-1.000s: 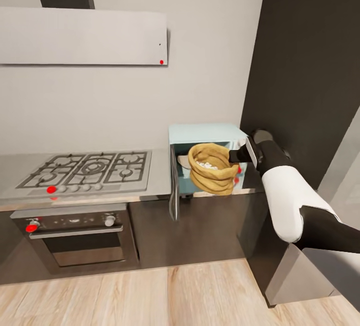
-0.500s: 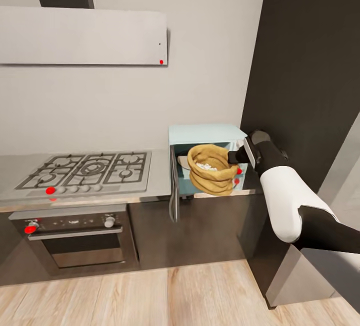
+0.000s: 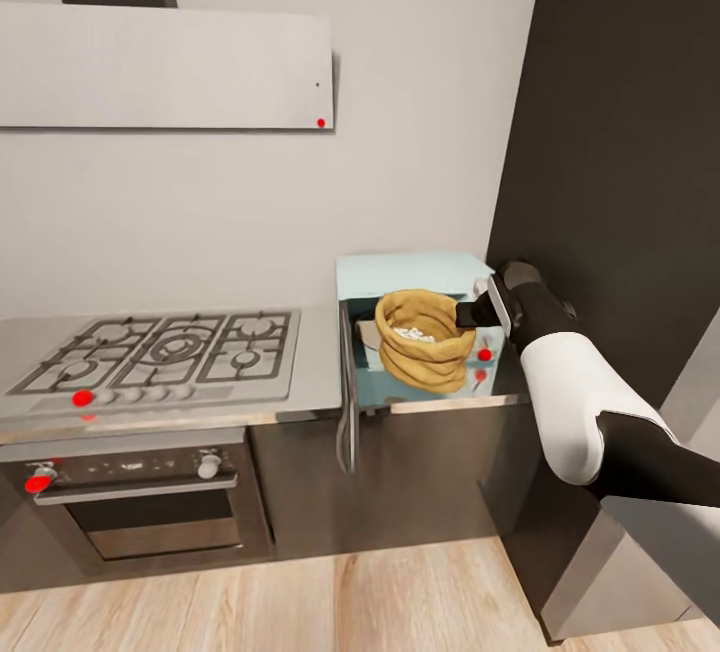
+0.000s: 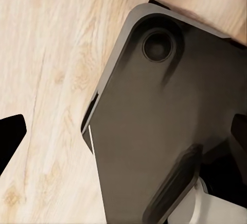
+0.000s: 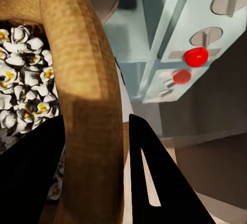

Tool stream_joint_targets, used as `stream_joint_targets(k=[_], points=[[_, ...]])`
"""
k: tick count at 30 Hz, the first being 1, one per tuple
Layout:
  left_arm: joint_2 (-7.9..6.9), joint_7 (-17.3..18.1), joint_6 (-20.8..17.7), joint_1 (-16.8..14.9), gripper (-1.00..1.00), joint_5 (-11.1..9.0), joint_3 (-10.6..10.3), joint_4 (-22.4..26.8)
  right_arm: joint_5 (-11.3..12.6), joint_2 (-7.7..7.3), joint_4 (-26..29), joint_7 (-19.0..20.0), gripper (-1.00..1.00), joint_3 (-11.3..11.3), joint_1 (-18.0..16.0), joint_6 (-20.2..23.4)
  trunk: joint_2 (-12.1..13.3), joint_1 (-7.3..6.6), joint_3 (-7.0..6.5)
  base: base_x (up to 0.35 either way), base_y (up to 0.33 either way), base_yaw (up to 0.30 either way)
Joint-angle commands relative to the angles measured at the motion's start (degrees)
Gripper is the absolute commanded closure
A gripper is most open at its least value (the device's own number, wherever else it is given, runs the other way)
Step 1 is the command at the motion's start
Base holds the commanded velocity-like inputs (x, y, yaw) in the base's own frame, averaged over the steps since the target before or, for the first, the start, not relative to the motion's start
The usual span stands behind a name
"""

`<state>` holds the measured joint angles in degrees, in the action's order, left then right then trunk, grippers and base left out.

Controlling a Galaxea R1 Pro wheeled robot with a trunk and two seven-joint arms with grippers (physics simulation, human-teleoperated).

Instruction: In the kitchen, take the popcorn bag from the countertop, put it into the microwave, and heat it until the popcorn is cooked so the cooked popcorn ends up inside the bag.

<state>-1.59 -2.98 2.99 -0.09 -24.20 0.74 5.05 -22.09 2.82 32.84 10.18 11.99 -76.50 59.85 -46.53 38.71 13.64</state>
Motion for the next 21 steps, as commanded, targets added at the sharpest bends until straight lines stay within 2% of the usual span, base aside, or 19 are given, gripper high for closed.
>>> stream_joint_targets(k=[1, 10, 16, 21], points=[[0.01, -0.12, 0.09, -0.01, -1.00, -0.09, 0.05, 0.09, -0.59, 0.08, 0.06, 0.45, 1.00, 0.40, -0.05, 0.15, -0.05, 0.03, 0.08, 0.192, 0.000, 0.000], [0.01, -0.17, 0.09, -0.03, -1.00, -0.14, 0.13, 0.04, -0.28, 0.16, -0.13, 0.25, 1.00, 0.40, 0.39, 0.15, -0.05, 0.03, 0.08, 0.044, 0.000, 0.000], [0.01, -0.12, 0.09, -0.02, -1.00, -0.13, 0.07, 0.11, -0.32, 0.05, -8.05, -0.54, 1.00, 0.44, 0.47, 0.15, -0.05, 0.03, 0.08, 0.000, 0.000, 0.000], [0.01, -0.13, 0.09, -0.03, -1.00, -0.12, 0.10, 0.13, -0.32, -0.46, -8.89, -0.44, 1.00, 0.61, 0.48, 0.15, -0.05, 0.03, 0.08, 0.000, 0.000, 0.000]])
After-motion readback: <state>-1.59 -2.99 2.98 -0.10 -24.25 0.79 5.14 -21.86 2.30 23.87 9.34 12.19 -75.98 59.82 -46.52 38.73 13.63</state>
